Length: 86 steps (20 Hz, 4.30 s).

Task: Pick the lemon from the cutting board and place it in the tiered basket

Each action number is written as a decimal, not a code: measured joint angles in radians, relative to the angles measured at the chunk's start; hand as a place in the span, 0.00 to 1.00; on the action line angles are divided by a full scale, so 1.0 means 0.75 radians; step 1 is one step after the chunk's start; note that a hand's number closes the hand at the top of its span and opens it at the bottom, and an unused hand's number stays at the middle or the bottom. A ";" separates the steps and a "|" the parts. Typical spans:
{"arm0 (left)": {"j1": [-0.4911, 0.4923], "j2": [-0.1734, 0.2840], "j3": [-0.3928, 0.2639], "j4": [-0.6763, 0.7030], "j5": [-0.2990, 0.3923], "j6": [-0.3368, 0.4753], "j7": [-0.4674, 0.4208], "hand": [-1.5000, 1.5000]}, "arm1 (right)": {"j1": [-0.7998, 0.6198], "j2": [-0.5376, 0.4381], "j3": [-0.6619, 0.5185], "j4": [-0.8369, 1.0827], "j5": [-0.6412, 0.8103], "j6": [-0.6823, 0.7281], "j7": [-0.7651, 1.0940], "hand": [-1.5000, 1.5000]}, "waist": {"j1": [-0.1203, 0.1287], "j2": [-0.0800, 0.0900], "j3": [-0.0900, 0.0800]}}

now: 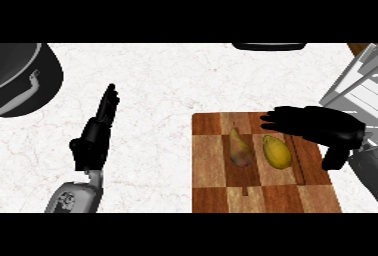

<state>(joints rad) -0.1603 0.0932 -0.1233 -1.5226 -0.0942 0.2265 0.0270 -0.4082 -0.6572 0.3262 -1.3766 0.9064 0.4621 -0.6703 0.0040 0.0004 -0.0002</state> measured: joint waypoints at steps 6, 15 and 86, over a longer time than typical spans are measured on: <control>-0.003 -0.007 0.022 -0.005 -0.004 -0.016 0.005 0.50 | 0.021 0.061 0.010 -0.005 0.035 0.017 0.032 0.00 | -0.002 -0.001 0.000; 0.030 -0.038 0.001 -0.054 -0.047 -0.015 0.035 0.50 | 0.001 0.127 0.001 0.092 0.090 -0.009 -0.006 0.00 | 0.000 0.000 0.000; -0.010 -0.092 0.020 -0.003 -0.090 -0.058 -0.003 0.50 | 0.206 -0.959 -0.854 0.459 -0.957 -0.097 -0.067 1.00 | 0.046 0.011 0.000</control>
<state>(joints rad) -0.1678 0.0243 -0.1084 -1.5246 -0.1617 0.1832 0.0249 -0.2536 -1.3764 -0.3142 -1.0323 0.1889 0.3893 -0.7205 0.0382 0.0084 -0.0002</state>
